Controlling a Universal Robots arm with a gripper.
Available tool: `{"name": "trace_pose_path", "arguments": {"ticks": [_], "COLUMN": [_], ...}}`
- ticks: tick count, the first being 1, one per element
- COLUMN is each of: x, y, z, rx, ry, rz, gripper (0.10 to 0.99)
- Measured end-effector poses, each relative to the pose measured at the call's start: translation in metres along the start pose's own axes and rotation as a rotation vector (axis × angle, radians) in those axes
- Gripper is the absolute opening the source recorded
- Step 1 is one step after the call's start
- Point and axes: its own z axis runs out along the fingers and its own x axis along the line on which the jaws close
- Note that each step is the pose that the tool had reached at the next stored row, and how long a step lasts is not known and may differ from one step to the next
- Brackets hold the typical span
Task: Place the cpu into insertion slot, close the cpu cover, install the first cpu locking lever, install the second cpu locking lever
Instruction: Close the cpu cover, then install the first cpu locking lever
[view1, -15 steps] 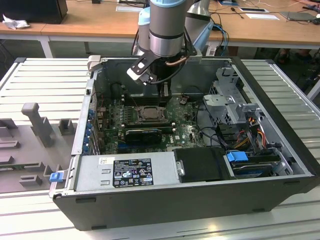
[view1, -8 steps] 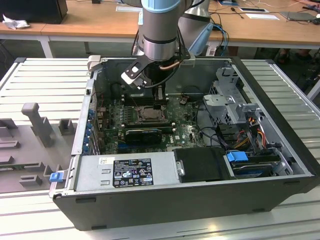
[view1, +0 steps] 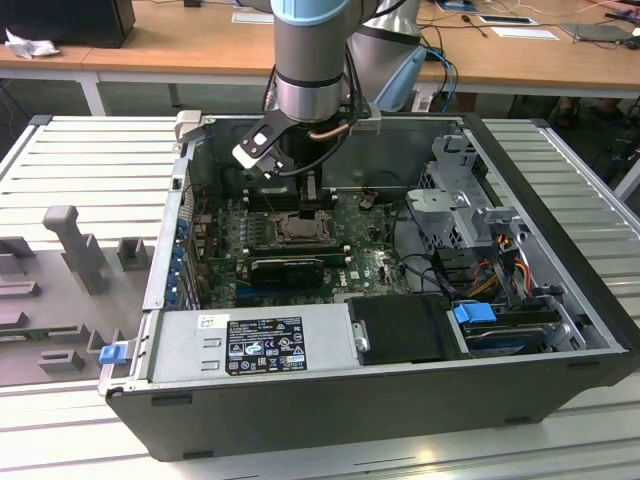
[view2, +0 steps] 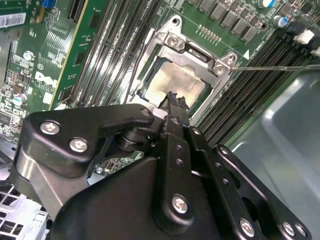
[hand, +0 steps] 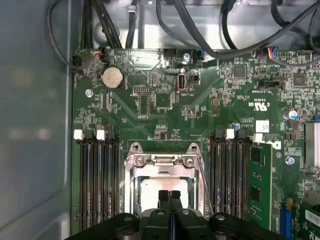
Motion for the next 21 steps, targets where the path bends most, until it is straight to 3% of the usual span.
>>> {"name": "trace_pose_path", "arguments": {"ticks": [6,21], "x": [-0.0001,0.0004], "y": [-0.0024,-0.0015], "z": [-0.0006,-0.0241], "rx": [0.0,0.0], "ry": [-0.0002,0.0], "rz": [0.0,0.0], "gripper": [0.106,0.106]}}
